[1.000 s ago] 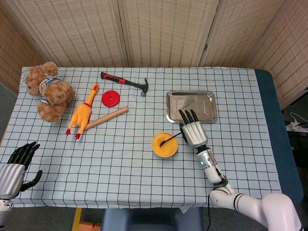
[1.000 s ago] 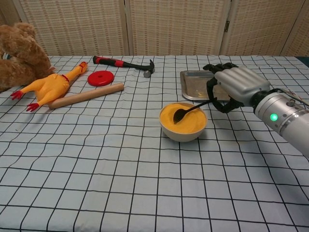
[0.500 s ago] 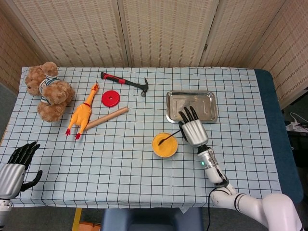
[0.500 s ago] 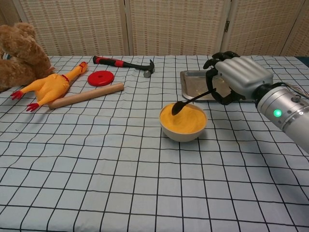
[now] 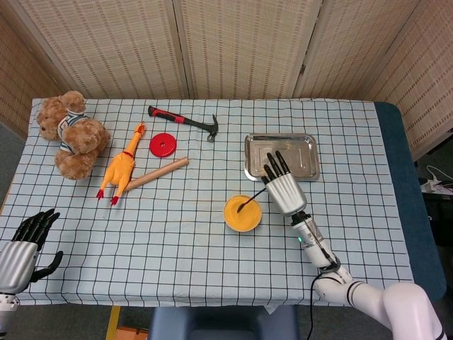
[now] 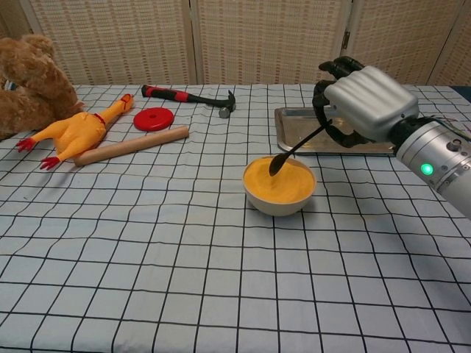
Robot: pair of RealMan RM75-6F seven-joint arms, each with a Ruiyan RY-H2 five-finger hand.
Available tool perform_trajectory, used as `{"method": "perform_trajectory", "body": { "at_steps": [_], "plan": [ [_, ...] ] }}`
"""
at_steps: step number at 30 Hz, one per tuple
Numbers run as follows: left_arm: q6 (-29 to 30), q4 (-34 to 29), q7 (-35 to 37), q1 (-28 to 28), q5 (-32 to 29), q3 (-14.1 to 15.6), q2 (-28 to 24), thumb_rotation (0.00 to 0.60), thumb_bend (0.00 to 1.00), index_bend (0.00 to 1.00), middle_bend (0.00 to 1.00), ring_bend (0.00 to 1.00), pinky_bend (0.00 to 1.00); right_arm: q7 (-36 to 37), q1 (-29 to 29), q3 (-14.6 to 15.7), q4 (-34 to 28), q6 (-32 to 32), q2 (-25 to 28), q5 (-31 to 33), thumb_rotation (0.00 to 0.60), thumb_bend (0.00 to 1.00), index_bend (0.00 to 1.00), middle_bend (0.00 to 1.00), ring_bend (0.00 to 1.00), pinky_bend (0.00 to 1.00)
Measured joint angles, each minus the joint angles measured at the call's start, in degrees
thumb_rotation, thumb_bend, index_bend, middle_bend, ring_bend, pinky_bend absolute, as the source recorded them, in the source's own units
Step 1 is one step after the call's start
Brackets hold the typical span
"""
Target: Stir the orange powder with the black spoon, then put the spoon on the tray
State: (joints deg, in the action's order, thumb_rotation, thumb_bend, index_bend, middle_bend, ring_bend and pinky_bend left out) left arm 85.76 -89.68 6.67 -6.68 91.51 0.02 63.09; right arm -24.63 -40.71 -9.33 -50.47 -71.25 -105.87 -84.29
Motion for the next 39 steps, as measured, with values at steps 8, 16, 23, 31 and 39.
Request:
{"method": "perform_trajectory", "body": {
  "at_steps": [8,16,23,31,39],
  "plan": [
    [-0.28,0.05,0.03,-0.10,-0.13,0.01,-0.01,0.600,0.41,0.05,0.01,0.00,0.09,-0.17,-0.43,-0.92,4.43,-1.13,-3.44,0.32,0.600,0.39,0.84,0.29,0.00,0.05],
    [-0.61,0.25,0.11,-0.25,-0.47,-0.10,0.02,0.600,0.41,0.05,0.01,0.00,0.09,0.98,-1.11,-0.93,10.35,-2.10,-6.87,-0.28,0.600,0.39,0.85,0.30,0.00,0.05],
    [-0.93,0.13,0.14,-0.40,-0.50,-0.06,-0.05,0.600,0.41,0.05,0.01,0.00,0.09,2.63,-0.74,1.60,11.79,-2.13,-6.69,-2.36,0.600,0.39,0.88,0.30,0.00,0.05],
    [-0.63,-0.04,-0.07,-0.31,-0.29,0.00,0.04,0.600,0.41,0.05,0.01,0.00,0.09,3.17,0.53,4.19,7.11,-1.94,-2.92,-4.39,0.600,0.39,0.91,0.30,0.00,0.05],
    [-0.37,0.02,-0.07,-0.20,-0.03,0.12,0.15,0.600,0.41,0.05,0.01,0.00,0.09,2.79,1.80,4.34,-0.75,-2.20,1.01,-4.55,0.600,0.39,0.91,0.30,0.00,0.05]
  ]
}}
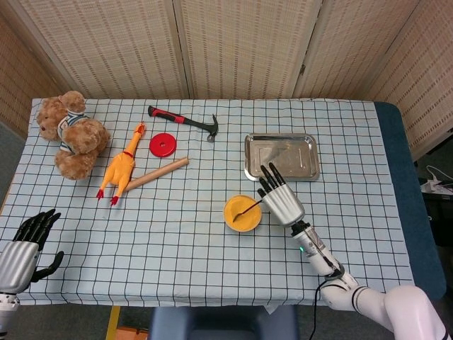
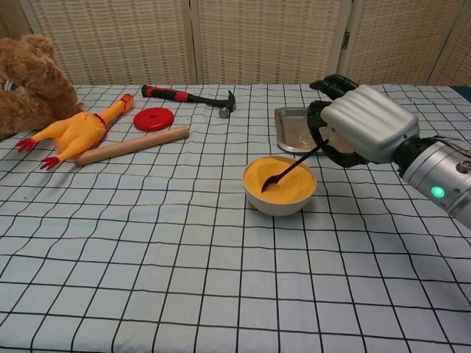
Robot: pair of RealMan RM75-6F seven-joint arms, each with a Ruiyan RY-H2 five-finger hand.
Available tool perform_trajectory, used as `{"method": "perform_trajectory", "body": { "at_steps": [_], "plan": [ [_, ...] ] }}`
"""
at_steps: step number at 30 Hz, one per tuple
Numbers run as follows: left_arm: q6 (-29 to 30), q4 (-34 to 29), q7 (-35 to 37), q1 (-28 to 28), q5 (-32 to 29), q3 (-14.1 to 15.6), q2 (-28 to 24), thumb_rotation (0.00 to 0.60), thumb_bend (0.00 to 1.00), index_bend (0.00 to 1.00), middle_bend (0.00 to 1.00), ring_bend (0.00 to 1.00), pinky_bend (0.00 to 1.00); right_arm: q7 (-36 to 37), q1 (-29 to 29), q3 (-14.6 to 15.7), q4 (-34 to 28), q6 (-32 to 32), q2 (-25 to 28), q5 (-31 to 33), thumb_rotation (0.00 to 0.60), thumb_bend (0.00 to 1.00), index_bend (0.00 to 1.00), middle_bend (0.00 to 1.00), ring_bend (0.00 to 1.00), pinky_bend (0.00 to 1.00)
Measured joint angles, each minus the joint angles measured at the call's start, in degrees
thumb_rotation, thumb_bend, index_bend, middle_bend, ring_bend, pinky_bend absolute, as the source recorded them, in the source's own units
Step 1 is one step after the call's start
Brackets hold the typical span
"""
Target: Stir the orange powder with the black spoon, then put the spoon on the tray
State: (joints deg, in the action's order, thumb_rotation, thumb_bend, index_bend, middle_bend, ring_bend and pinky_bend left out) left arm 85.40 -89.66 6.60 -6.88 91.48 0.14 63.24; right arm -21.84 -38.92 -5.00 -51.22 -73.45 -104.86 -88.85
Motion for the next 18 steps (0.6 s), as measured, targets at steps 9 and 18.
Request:
{"method": "perform_trajectory", "body": {
  "at_steps": [9,18],
  "plan": [
    [-0.12,-0.13,-0.02,-0.03,-0.11,0.00,-0.09,0.600,0.41,0.05,0.01,0.00,0.09,-2.62,-0.47,-3.34,2.22,-1.98,-2.20,1.12,0.600,0.39,0.91,0.30,0.00,0.06],
    [-0.37,-0.09,0.16,-0.14,-0.38,-0.12,-0.21,0.600,0.41,0.05,0.01,0.00,0.09,-2.46,-1.82,-5.27,8.19,-2.25,-6.28,2.28,0.600,0.39,0.91,0.30,0.00,0.06]
  ]
}}
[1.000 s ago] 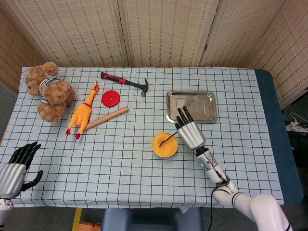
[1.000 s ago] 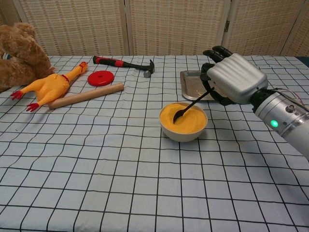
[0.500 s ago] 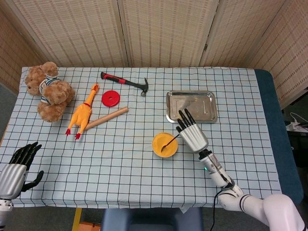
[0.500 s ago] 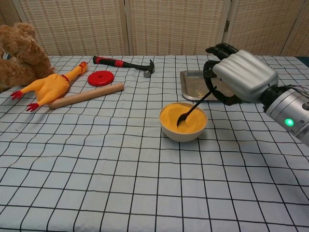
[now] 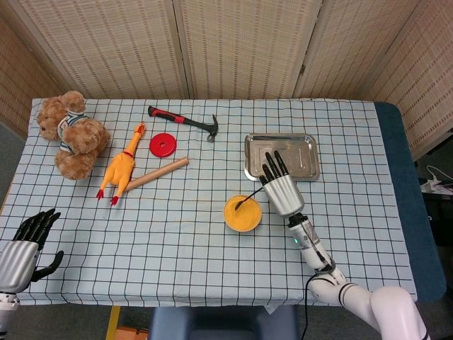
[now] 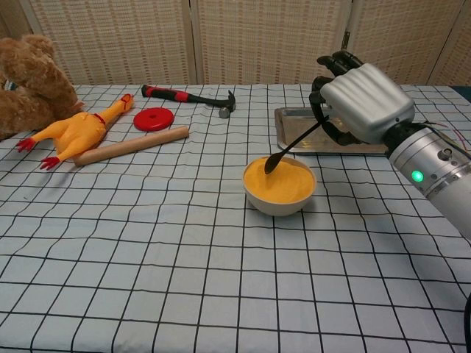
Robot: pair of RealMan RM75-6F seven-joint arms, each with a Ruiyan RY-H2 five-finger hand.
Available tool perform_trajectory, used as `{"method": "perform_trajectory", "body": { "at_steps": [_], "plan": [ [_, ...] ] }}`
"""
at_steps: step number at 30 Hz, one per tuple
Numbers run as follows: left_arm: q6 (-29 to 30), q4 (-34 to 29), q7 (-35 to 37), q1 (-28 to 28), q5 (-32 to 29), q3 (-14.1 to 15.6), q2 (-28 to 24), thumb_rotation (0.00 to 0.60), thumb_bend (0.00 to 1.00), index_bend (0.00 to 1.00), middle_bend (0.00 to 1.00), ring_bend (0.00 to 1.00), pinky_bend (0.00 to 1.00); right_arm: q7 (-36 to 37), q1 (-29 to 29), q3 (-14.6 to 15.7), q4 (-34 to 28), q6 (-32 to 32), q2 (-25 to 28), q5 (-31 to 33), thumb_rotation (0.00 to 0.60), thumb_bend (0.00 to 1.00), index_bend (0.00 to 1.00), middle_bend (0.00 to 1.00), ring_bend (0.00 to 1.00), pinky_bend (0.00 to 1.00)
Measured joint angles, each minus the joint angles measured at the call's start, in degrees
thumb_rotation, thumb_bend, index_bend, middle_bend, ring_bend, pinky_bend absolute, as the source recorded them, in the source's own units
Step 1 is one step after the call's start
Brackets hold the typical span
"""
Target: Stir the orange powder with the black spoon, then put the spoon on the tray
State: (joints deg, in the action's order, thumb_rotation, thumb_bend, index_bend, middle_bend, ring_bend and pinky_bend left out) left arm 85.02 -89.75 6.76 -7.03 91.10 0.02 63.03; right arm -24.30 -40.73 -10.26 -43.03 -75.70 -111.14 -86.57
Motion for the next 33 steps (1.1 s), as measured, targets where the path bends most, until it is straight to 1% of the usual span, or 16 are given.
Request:
{"method": "perform_trajectory", "body": {
  "at_steps": [3,6,10,13,15,20,24,27,33],
  "plan": [
    [-0.41,0.10,0.09,-0.09,-0.40,-0.05,0.00,0.600,0.41,0.05,0.01,0.00,0.09,0.28,-0.34,-0.48,2.93,-0.09,-1.93,0.44,0.600,0.39,0.91,0.30,0.00,0.06],
    [-0.49,0.24,-0.02,-0.17,-0.47,-0.12,0.12,0.600,0.41,0.05,0.01,0.00,0.09,0.87,-0.83,-0.49,7.22,-0.12,-4.21,0.48,0.600,0.39,0.91,0.30,0.00,0.06],
    [-0.69,0.11,-0.24,-0.28,-0.43,-0.10,0.19,0.600,0.41,0.05,0.01,0.00,0.09,1.97,-1.29,0.26,13.82,-1.38,-7.03,-0.40,0.600,0.39,0.90,0.30,0.00,0.06],
    [-0.74,0.33,-0.12,-0.31,-0.46,-0.08,0.33,0.600,0.41,0.05,0.01,0.00,0.09,3.94,-1.28,0.91,16.97,-1.91,-8.63,-0.78,0.600,0.39,0.91,0.30,0.00,0.06],
    [-0.74,0.37,-0.10,-0.35,-0.41,-0.09,0.36,0.600,0.41,0.05,0.01,0.00,0.09,4.80,-1.08,1.46,17.73,-2.12,-9.04,-1.02,0.600,0.39,0.91,0.30,0.00,0.06],
    [-0.77,0.18,-0.15,-0.43,-0.29,-0.06,0.31,0.600,0.41,0.05,0.01,0.00,0.09,5.65,0.09,2.75,16.79,-2.02,-8.21,-1.51,0.600,0.40,0.91,0.30,0.00,0.06],
    [-0.59,0.17,-0.20,-0.34,-0.10,0.05,0.37,0.600,0.41,0.05,0.01,0.00,0.09,5.56,0.96,3.50,14.23,-1.77,-6.64,-1.76,0.600,0.39,0.92,0.30,0.00,0.06],
    [-0.45,0.12,-0.24,-0.31,0.07,0.09,0.41,0.600,0.41,0.05,0.01,0.00,0.09,5.31,1.62,3.93,11.47,-1.49,-5.23,-1.83,0.600,0.40,0.93,0.30,0.00,0.06],
    [-0.21,-0.09,-0.28,-0.27,0.37,0.19,0.34,0.600,0.41,0.05,0.01,0.00,0.09,4.01,2.72,4.05,3.82,-0.74,-1.73,-1.41,0.600,0.40,0.93,0.30,0.00,0.06]
  ]
}}
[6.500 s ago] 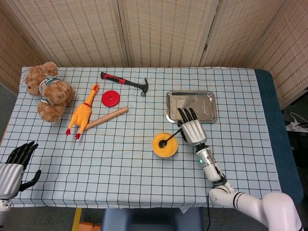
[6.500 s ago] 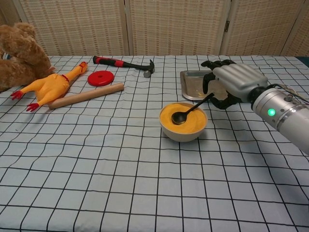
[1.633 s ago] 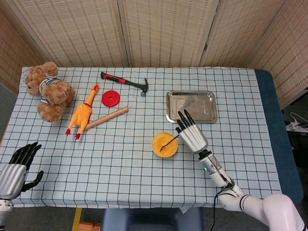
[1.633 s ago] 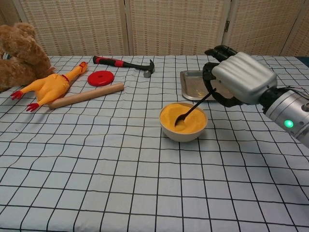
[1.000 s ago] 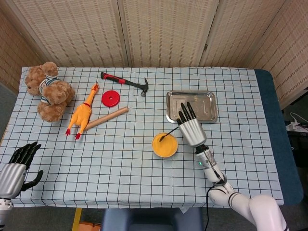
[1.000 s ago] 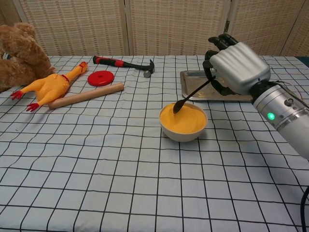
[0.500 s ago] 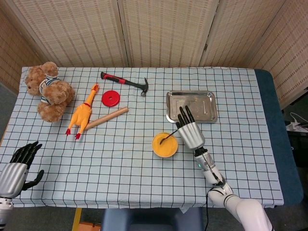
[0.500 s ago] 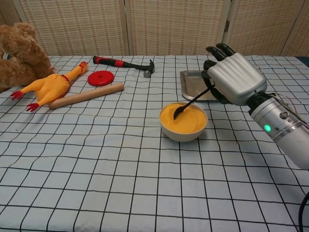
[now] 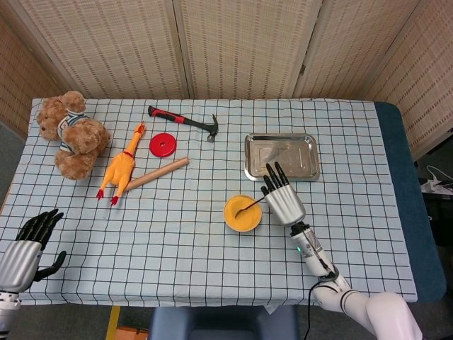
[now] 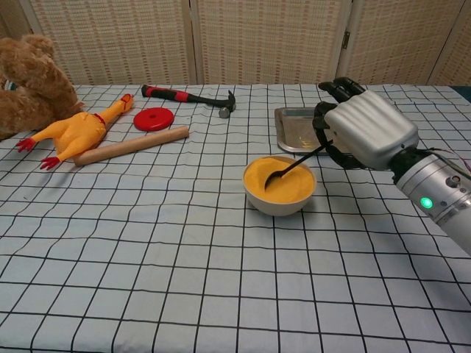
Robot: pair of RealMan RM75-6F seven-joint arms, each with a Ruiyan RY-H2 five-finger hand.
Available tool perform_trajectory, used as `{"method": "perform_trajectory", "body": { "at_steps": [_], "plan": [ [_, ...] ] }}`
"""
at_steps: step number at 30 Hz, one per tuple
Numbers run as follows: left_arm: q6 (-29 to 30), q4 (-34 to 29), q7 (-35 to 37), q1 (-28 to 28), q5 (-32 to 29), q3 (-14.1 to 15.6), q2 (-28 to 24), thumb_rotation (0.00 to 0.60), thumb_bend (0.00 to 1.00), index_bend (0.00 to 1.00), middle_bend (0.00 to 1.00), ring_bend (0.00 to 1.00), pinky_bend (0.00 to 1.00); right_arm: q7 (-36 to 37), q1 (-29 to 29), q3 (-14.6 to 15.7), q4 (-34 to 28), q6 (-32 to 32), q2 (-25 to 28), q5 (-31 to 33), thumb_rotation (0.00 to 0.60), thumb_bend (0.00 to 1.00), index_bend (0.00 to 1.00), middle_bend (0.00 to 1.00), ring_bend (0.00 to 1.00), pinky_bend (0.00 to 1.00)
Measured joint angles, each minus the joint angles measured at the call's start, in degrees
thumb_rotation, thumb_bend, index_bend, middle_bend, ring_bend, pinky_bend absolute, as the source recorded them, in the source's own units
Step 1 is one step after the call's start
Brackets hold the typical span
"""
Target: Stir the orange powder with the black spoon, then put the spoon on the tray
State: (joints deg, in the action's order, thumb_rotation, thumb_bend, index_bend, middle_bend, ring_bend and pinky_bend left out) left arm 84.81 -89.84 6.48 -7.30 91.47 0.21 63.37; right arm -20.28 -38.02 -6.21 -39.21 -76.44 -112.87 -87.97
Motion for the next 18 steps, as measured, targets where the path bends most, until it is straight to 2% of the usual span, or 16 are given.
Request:
{"method": "perform_trajectory", "body": {
  "at_steps": [4,9,18],
  "plan": [
    [0.32,0.11,0.06,0.08,0.25,0.05,0.07,0.600,0.41,0.05,0.01,0.00,0.09,-1.67,0.52,-0.69,-4.81,-0.60,2.36,0.28,0.600,0.39,0.93,0.30,0.00,0.06],
    [0.36,-0.06,0.07,0.11,0.23,0.04,-0.08,0.600,0.41,0.05,0.01,0.00,0.09,-1.74,0.68,-1.27,-5.94,-3.14,3.04,-0.51,0.600,0.39,0.93,0.30,0.00,0.07],
    [0.38,-0.02,-0.01,0.09,0.42,0.13,0.01,0.600,0.41,0.05,0.01,0.00,0.09,-1.98,2.76,0.62,-8.94,-4.70,4.86,-2.09,0.600,0.40,0.93,0.30,0.00,0.07]
  ]
}}
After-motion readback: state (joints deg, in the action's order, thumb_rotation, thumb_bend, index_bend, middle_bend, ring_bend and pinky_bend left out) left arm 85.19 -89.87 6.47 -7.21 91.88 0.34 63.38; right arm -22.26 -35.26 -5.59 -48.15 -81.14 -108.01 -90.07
